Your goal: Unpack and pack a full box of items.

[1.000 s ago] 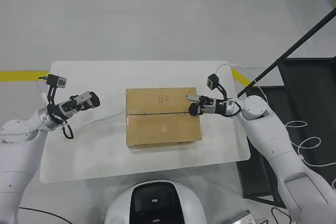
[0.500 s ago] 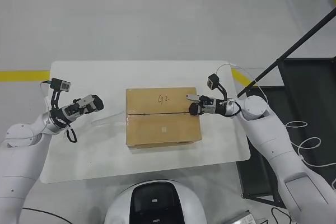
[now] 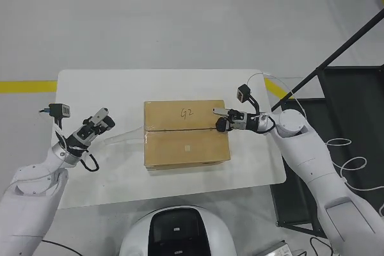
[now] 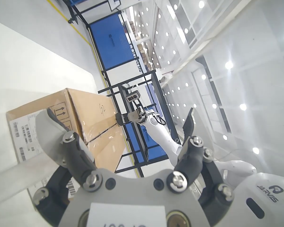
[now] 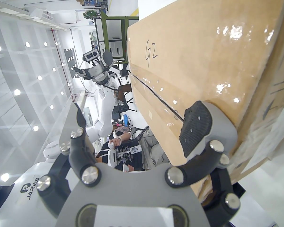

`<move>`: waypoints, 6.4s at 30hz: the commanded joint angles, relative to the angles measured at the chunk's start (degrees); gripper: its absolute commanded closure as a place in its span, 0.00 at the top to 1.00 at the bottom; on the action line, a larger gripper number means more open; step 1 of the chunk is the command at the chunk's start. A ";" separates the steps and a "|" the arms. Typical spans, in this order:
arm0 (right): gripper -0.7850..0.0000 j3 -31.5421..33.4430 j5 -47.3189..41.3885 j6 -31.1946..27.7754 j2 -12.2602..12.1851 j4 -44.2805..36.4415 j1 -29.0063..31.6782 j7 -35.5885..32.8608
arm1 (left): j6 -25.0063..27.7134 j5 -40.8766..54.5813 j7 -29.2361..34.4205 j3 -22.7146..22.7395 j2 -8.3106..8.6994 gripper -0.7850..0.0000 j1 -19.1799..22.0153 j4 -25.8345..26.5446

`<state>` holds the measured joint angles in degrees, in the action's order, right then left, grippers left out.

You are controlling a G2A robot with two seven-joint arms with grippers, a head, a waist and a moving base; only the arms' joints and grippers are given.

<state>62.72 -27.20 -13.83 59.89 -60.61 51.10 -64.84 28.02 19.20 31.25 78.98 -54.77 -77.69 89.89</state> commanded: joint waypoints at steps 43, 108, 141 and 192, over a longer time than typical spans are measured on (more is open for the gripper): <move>1.00 0.00 0.00 0.00 0.00 0.00 0.00 0.00 | 2.97 10.01 -24.48 -0.35 -3.10 1.00 -25.24 10.97; 1.00 0.00 0.00 0.00 0.00 0.00 0.00 0.00 | -7.51 19.15 -31.36 -5.57 -10.04 0.00 -12.34 -2.17; 1.00 0.00 0.00 0.00 0.00 0.00 0.00 0.00 | -14.34 -11.74 -31.98 -8.00 -11.87 0.00 -11.25 14.14; 1.00 0.00 0.00 0.00 0.00 0.00 0.00 0.00 | -24.82 -41.05 -26.86 -20.78 -14.83 0.00 -3.09 8.44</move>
<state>62.72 -27.20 -13.83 59.89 -60.61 51.10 -64.84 3.26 -21.65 4.51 58.34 -69.54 -80.86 98.47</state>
